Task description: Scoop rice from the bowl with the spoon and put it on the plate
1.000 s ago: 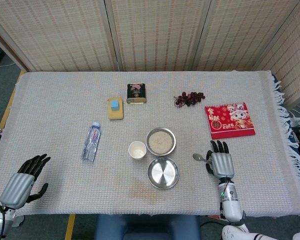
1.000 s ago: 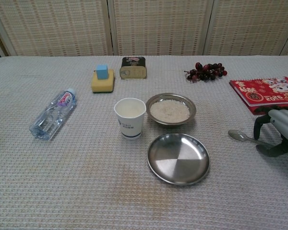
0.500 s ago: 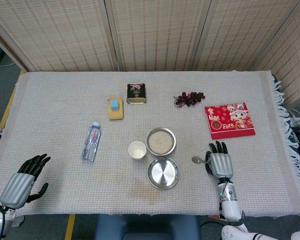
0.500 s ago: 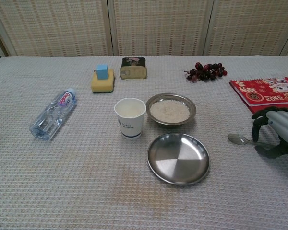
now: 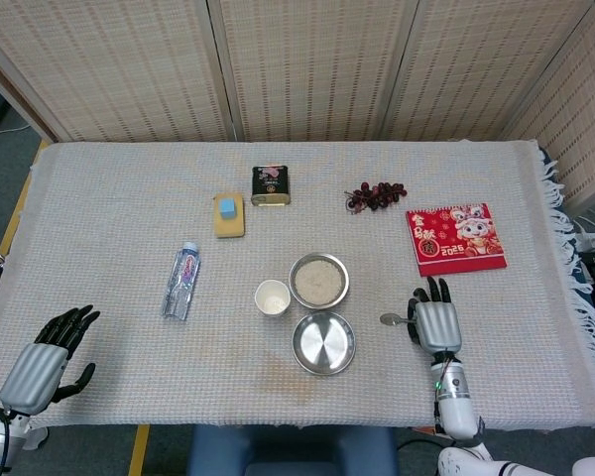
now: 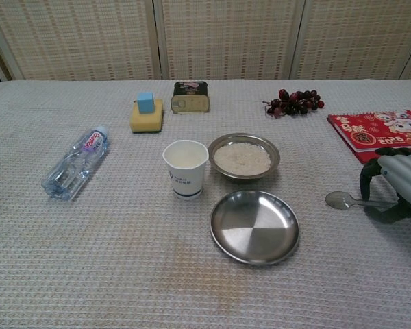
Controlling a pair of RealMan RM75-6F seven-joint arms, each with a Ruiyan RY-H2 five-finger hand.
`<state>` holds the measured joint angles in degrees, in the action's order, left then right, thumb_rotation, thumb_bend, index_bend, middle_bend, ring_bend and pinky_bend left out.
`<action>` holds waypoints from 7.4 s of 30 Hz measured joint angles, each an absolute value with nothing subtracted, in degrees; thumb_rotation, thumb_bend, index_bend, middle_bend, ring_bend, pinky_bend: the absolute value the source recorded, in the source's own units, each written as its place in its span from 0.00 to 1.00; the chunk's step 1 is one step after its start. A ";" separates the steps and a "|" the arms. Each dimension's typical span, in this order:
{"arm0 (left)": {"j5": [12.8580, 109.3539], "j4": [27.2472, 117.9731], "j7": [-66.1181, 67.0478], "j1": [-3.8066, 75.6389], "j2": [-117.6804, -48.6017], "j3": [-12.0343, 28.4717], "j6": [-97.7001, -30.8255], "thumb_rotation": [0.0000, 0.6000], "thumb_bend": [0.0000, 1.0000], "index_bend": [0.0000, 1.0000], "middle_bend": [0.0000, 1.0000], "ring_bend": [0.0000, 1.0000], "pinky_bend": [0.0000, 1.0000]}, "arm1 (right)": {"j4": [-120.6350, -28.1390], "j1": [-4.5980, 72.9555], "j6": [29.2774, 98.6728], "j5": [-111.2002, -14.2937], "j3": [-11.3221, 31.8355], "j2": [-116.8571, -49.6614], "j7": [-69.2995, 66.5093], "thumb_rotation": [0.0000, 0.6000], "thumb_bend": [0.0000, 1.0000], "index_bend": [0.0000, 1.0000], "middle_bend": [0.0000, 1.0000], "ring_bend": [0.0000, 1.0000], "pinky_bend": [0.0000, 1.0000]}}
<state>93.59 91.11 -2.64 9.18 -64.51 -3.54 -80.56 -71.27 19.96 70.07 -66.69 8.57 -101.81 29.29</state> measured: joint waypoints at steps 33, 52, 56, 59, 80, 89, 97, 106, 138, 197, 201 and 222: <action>93.21 91.08 -2.12 9.37 -64.68 -3.52 -79.93 1.00 0.42 0.00 0.00 0.00 0.12 | -73.45 21.21 67.81 -64.76 9.37 -98.85 30.73 1.00 0.32 0.91 0.59 0.26 0.06; 93.08 91.28 -1.49 9.45 -64.86 -3.57 -79.60 1.00 0.42 0.00 0.00 0.00 0.12 | -87.78 25.02 61.19 -54.86 14.10 -88.13 32.67 1.00 0.32 0.91 0.59 0.26 0.06; 93.23 91.34 -1.20 9.48 -64.93 -3.69 -79.50 1.00 0.41 0.00 0.00 0.00 0.12 | -91.31 27.95 59.79 -51.65 15.62 -85.46 35.80 1.00 0.32 0.90 0.59 0.26 0.06; 93.34 91.43 -1.03 9.48 -64.97 -3.73 -79.51 1.00 0.41 0.00 0.00 0.00 0.12 | -92.54 31.12 58.59 -48.39 16.72 -84.42 39.27 1.00 0.32 0.90 0.59 0.26 0.06; 93.10 91.09 -2.82 9.71 -64.28 -3.75 -79.13 1.00 0.42 0.00 0.00 0.00 0.12 | -84.91 55.11 62.25 -28.16 16.68 -95.90 62.71 1.00 0.32 0.90 0.59 0.26 0.06; 93.22 91.11 -4.45 9.97 -63.91 -4.00 -78.54 1.00 0.42 0.00 0.00 0.00 0.12 | -78.99 57.91 62.50 -26.75 15.91 -101.06 63.56 1.00 0.32 0.90 0.59 0.26 0.06; 92.94 91.34 -4.03 9.98 -63.81 -3.98 -78.44 1.00 0.42 0.00 0.00 0.00 0.12 | -77.42 59.64 62.68 -25.36 15.10 -102.81 64.34 1.00 0.32 0.90 0.59 0.26 0.06; 93.11 91.30 -3.98 9.95 -63.81 -3.99 -78.63 1.00 0.42 0.00 0.00 0.00 0.12 | -79.98 59.80 61.09 -21.02 16.17 -102.08 63.26 1.00 0.32 0.91 0.59 0.26 0.06; 92.21 91.31 -2.81 9.99 -64.22 -3.78 -78.05 1.00 0.42 0.00 0.00 0.00 0.12 | -84.28 60.94 49.44 -6.23 17.46 -89.92 49.81 1.00 0.33 0.91 0.59 0.26 0.06; 93.14 93.35 -4.16 9.19 -62.24 -4.66 -78.80 1.00 0.42 0.00 0.00 0.00 0.12 | -88.21 69.03 72.07 -31.14 6.16 -101.05 54.15 1.00 0.33 0.90 0.59 0.26 0.06; 92.41 93.58 -3.85 9.18 -62.11 -4.59 -78.34 1.00 0.42 0.00 0.00 0.00 0.12 | -87.02 68.43 74.87 -37.09 3.42 -102.60 56.87 1.00 0.33 0.90 0.59 0.26 0.06; 92.44 94.42 -4.17 9.28 -61.39 -4.85 -77.55 1.00 0.42 0.00 0.00 0.00 0.12 | -82.50 61.63 82.65 -60.14 -3.08 -107.84 74.17 1.00 0.33 0.90 0.59 0.26 0.04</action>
